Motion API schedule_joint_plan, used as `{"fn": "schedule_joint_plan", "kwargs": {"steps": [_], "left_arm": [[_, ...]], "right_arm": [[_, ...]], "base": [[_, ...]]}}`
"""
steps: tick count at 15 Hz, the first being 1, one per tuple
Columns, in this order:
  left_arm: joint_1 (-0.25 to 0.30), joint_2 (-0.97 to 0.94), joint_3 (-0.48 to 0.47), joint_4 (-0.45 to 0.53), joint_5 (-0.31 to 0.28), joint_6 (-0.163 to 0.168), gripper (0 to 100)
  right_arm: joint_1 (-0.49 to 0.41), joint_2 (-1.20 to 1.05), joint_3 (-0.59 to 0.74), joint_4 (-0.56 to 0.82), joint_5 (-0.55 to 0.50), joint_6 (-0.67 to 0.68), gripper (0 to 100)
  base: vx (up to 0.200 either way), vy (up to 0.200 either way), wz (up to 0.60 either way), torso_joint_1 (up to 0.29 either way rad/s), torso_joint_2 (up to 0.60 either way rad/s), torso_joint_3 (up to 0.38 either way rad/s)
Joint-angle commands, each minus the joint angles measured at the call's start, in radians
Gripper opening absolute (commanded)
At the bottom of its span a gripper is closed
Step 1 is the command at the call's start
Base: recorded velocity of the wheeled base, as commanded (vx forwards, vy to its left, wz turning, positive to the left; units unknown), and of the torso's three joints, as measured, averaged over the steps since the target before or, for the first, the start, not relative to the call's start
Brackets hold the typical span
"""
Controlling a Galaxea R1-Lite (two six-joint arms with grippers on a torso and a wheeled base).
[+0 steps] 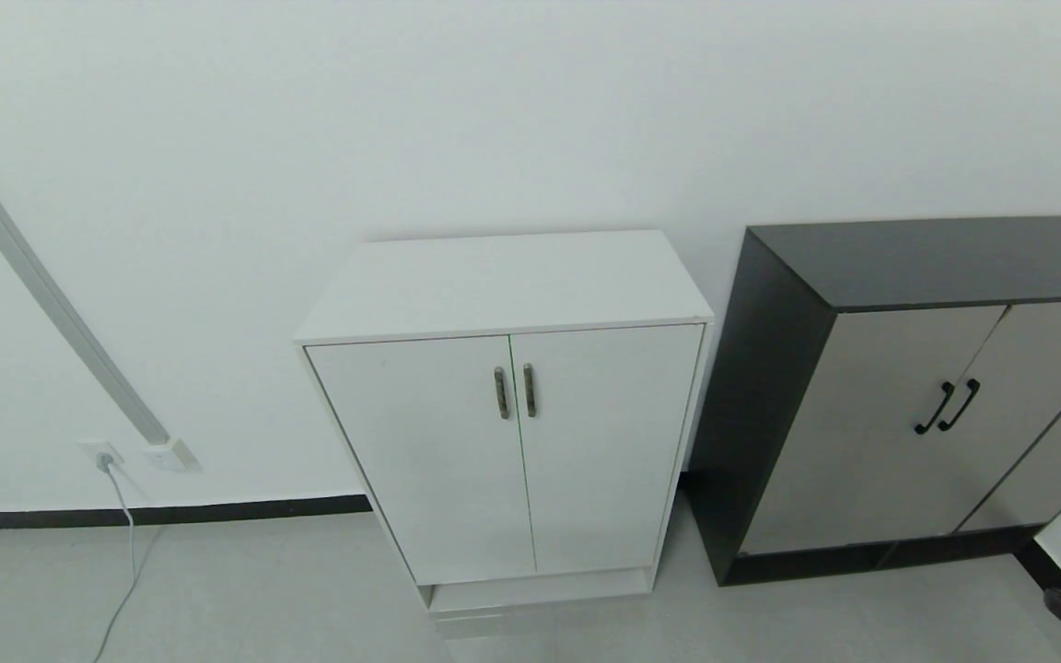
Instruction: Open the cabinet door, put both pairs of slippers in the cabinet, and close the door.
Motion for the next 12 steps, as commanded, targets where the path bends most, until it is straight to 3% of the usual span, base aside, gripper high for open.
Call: {"fn": "schedule_joint_plan", "kwargs": {"steps": [1, 7, 12], "left_arm": [[0.0, 0.001, 0.0, 0.0, 0.0, 0.0, 0], [0.0, 0.001, 0.0, 0.0, 0.0, 0.001, 0], [0.0, 0.001, 0.0, 0.0, -0.001, 0.001, 0]], "right_arm": [[0.01, -0.173, 0.001, 0.161, 0.01, -0.023, 0], [0.048, -0.4, 0.001, 0.475, 0.054, -0.065, 0], [0.144, -0.524, 0.001, 0.618, 0.061, -0.046, 0]], "base": [[0.0, 0.0, 0.0, 0.0, 0.0, 0.0], [0.0, 0.0, 0.0, 0.0, 0.0, 0.0], [0.0, 0.0, 0.0, 0.0, 0.0, 0.0]]}}
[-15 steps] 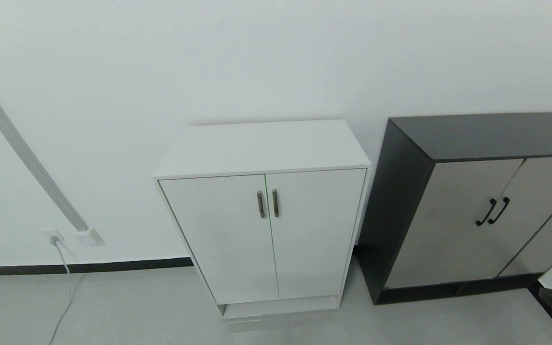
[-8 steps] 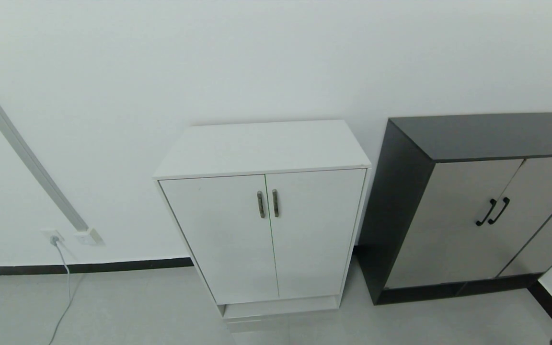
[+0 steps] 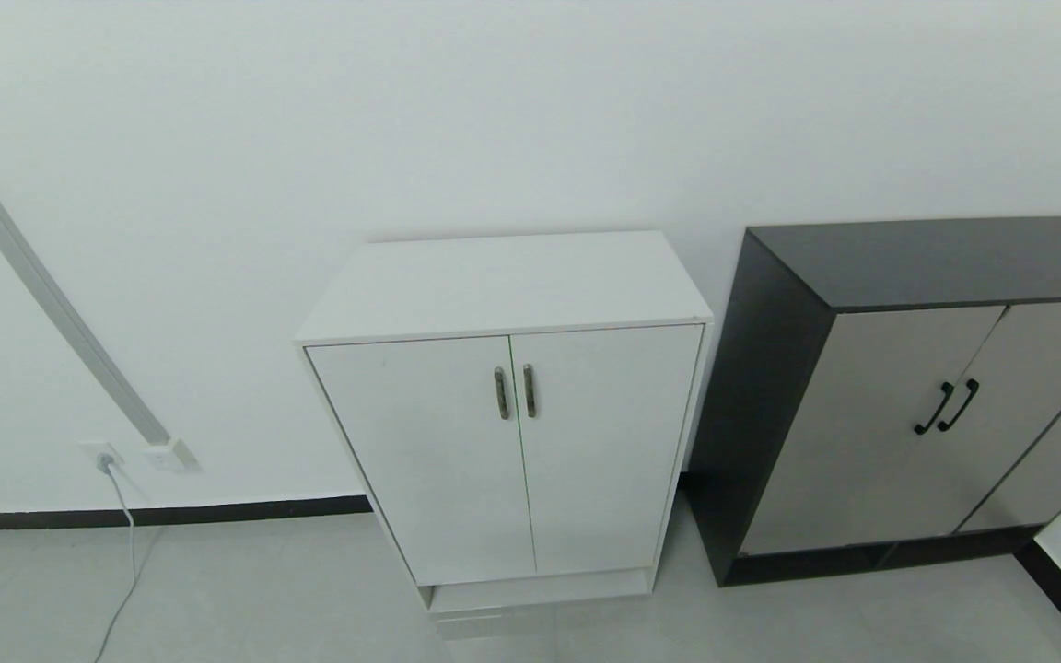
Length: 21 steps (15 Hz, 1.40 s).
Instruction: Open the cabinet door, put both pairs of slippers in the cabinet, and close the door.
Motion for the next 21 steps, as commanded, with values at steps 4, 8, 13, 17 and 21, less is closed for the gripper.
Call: {"fn": "schedule_joint_plan", "kwargs": {"steps": [4, 8, 13, 17, 21], "left_arm": [[0.0, 0.001, 0.0, 0.0, 0.0, 0.0, 0], [0.0, 0.001, 0.0, 0.0, 0.002, 0.0, 0], [-0.002, 0.001, 0.0, 0.0, 0.002, 0.0, 0], [0.0, 0.001, 0.0, 0.0, 0.002, 0.0, 0], [0.0, 0.001, 0.0, 0.0, 0.002, 0.0, 0]], "right_arm": [[-0.008, -0.196, 0.0, 0.007, -0.006, 0.053, 0], [-0.113, -0.416, 0.0, 0.007, -0.006, 0.061, 0], [-0.11, -0.534, 0.0, 0.007, -0.007, 0.078, 0], [-0.11, -0.534, 0.0, 0.004, -0.042, 0.142, 0], [-0.11, -0.534, 0.0, 0.004, -0.036, 0.124, 0]], "base": [[0.0, 0.0, 0.0, 0.0, 0.0, 0.0], [0.0, 0.0, 0.0, 0.0, 0.0, 0.0], [0.0, 0.0, 0.0, 0.0, 0.0, 0.0], [0.0, 0.0, 0.0, 0.0, 0.0, 0.0], [0.0, 0.0, 0.0, 0.0, 0.0, 0.0]]}}
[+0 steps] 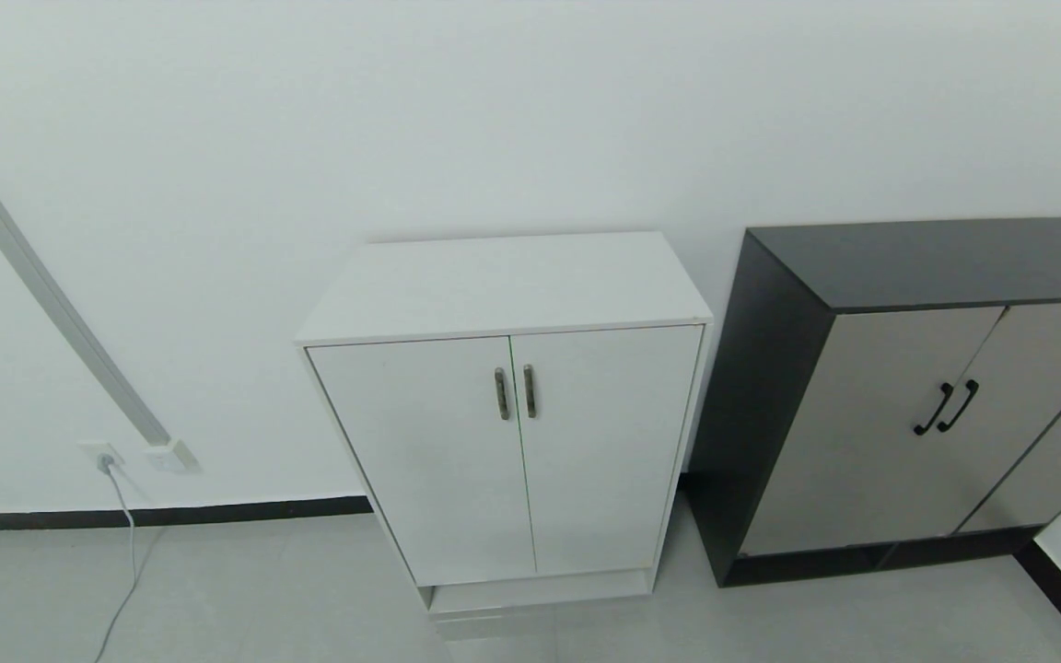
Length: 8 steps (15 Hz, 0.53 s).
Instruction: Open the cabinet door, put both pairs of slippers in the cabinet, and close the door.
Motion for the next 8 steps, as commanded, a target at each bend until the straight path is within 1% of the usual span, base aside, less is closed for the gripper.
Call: {"fn": "schedule_joint_plan", "kwargs": {"steps": [1, 8], "left_arm": [[0.0, 0.001, 0.0, 0.0, 0.0, -0.001, 0], [0.0, 0.001, 0.0, 0.0, 0.0, -0.001, 0]], "right_arm": [[0.0, 0.002, 0.0, -0.001, 0.0, -0.001, 0], [0.0, 0.002, 0.0, -0.001, 0.0, -0.001, 0]], "base": [[0.0, 0.0, 0.0, 0.0, 0.0, 0.0], [0.0, 0.0, 0.0, 0.0, 0.0, 0.0]]}}
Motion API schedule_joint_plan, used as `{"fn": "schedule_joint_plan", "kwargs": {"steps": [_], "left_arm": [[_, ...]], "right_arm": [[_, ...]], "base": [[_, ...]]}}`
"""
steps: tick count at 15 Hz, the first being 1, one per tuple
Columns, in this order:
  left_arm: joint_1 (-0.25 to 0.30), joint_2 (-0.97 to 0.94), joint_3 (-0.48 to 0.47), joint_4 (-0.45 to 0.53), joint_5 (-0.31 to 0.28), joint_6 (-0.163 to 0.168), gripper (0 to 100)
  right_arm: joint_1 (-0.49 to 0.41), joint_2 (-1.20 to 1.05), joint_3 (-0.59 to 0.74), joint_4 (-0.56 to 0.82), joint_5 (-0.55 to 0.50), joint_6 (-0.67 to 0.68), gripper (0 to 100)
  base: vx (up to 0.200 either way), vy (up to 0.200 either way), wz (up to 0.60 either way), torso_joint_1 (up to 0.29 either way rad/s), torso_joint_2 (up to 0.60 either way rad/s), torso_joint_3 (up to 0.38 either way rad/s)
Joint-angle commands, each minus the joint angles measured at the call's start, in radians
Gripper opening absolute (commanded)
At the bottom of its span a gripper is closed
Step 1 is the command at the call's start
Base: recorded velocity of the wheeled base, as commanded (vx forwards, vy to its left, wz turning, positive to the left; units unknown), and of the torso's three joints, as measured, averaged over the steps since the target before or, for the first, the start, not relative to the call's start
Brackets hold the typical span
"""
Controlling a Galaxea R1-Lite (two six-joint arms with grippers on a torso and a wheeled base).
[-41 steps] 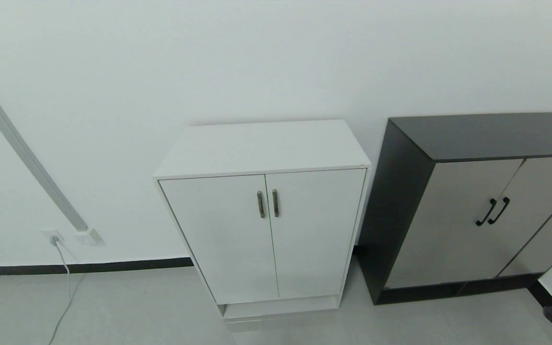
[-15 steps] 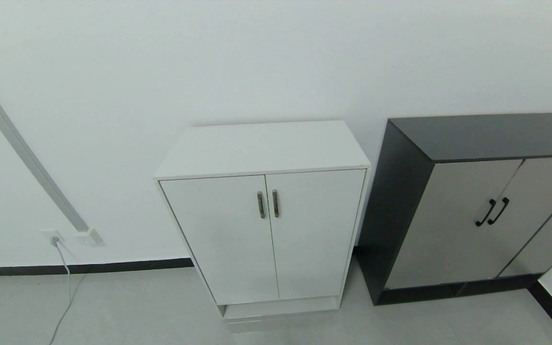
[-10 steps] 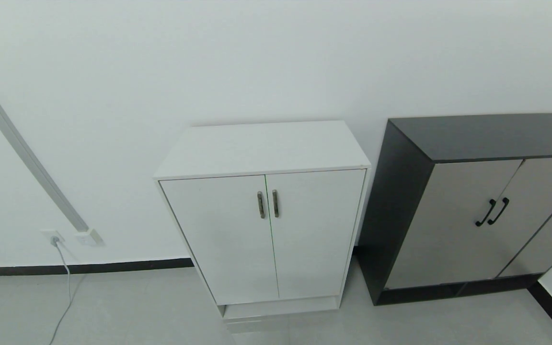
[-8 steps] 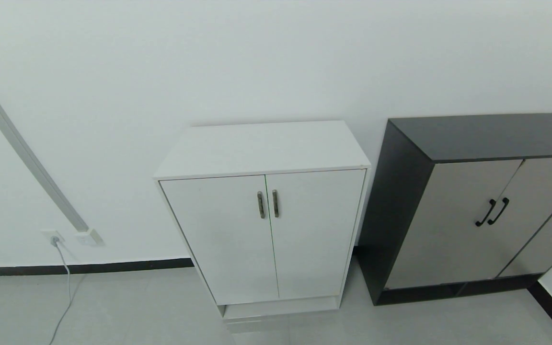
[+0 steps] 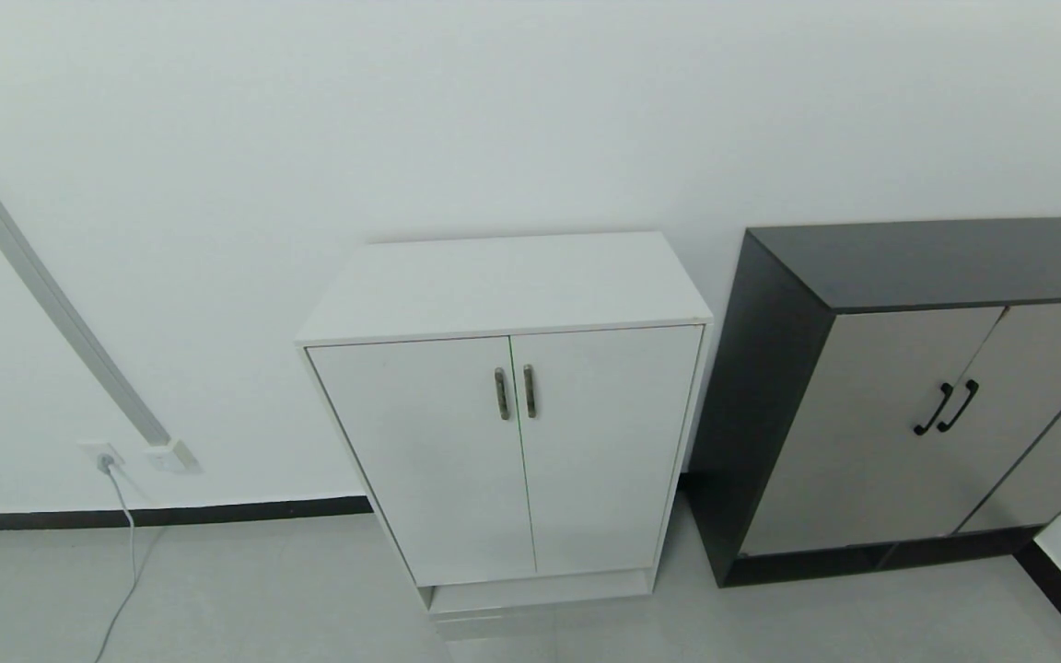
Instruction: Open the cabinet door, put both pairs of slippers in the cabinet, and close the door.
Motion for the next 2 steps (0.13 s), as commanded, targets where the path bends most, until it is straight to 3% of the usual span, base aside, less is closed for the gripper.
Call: {"fn": "schedule_joint_plan", "kwargs": {"steps": [1, 2], "left_arm": [[0.0, 0.001, 0.0, 0.0, 0.0, 0.0, 0], [0.0, 0.001, 0.0, 0.0, 0.0, 0.0, 0]], "right_arm": [[0.0, 0.003, 0.0, 0.0, 0.0, 0.0, 0], [0.0, 0.003, 0.0, 0.0, 0.001, -0.002, 0]], "base": [[0.0, 0.0, 0.0, 0.0, 0.0, 0.0], [0.0, 0.0, 0.0, 0.0, 0.0, 0.0]]}}
